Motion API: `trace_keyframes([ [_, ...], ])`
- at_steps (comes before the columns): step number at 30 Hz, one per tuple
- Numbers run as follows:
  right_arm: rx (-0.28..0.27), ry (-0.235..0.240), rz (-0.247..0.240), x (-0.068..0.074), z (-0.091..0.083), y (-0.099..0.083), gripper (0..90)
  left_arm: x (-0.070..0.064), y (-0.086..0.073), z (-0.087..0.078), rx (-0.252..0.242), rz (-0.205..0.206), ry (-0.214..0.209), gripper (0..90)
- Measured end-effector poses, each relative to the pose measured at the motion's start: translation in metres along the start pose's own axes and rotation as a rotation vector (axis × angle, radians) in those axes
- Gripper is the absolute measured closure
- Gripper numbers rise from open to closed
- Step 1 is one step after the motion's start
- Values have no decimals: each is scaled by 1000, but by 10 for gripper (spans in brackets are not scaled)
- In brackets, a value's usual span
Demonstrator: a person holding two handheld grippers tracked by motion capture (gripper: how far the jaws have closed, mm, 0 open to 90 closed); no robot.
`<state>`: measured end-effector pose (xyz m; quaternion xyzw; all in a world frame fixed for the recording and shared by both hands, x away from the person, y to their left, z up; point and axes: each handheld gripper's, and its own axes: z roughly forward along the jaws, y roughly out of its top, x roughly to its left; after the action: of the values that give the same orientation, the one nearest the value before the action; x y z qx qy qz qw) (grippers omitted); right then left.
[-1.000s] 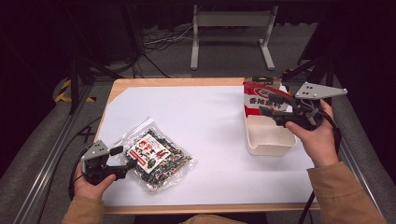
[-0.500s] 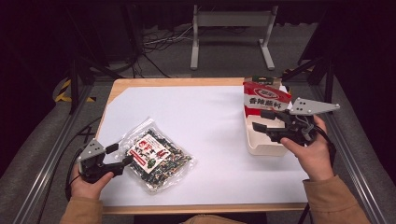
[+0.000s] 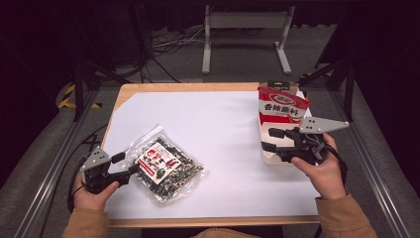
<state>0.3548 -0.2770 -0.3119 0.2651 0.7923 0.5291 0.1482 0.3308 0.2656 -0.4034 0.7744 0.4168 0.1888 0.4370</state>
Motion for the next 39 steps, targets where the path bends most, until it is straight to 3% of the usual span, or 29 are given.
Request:
trace_keyframes([
  [1,26,7,-6,1,4,-2,435,0,2,1,20,10,26,307],
  [7,65,18,-17,3,12,-8,440,4,5,2,32,0,32,298],
  [13,91,8,-31,5,16,-10,439,23,3,4,28,-98,71,267],
  [27,109,20,-35,9,24,-14,430,50,-5,19,91,-240,92,265],
  [39,121,24,-32,11,30,-17,418,54,-9,34,183,-260,57,260],
])
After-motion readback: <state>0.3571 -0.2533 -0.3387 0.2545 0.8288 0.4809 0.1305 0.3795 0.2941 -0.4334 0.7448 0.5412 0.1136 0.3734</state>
